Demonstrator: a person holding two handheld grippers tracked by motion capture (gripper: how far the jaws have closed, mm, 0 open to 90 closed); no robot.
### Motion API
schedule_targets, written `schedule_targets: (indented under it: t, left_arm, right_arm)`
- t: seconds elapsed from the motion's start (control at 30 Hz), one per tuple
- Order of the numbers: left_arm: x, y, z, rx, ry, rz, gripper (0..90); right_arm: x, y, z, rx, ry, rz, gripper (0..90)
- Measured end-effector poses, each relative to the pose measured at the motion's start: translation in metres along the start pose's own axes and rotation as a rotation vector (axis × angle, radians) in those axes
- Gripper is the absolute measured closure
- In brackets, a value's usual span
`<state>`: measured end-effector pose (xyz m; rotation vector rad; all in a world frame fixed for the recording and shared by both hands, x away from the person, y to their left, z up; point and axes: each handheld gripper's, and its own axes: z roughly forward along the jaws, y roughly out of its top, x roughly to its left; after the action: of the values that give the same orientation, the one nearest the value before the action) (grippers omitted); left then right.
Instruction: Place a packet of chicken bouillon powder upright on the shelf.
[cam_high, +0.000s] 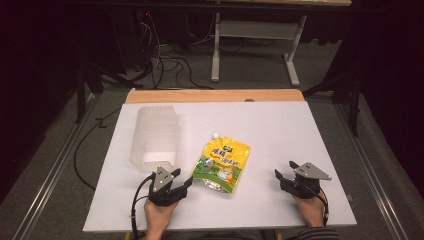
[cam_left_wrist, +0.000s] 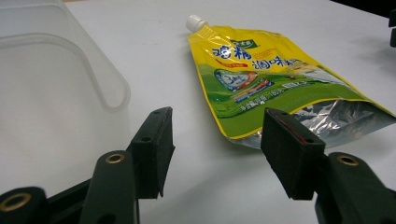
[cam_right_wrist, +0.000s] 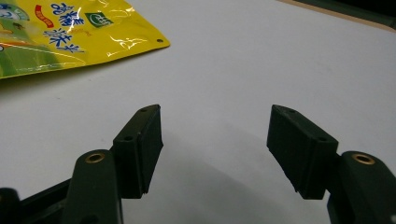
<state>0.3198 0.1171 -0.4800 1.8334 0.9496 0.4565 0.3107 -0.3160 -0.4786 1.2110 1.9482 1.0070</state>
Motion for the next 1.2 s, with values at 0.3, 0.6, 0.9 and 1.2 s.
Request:
schedule_targets:
  t: [0.3,0.6,0.9,1.2]
  left_arm:
    - [-0.003,0.006,-0.005,0.003,-0.027,-0.011,43.8]
    - [-0.011,0.021,-0.001,0.016,-0.037,-0.015,41.7]
    - [-0.016,0.034,0.01,0.035,-0.059,-0.024,39.7]
    - [-0.018,0.049,0.023,0.056,-0.061,-0.041,37.3]
  right_arm:
    - [0.0,0.0,0.0,-0.003,-0.004,0.001,35.9]
    - [0.0,0.0,0.0,-0.005,-0.003,-0.007,35.8]
    - [0.0,0.0,-0.001,-0.007,-0.002,-0.005,35.7]
    - [0.0,0.0,-0.001,-0.007,-0.002,-0.007,35.7]
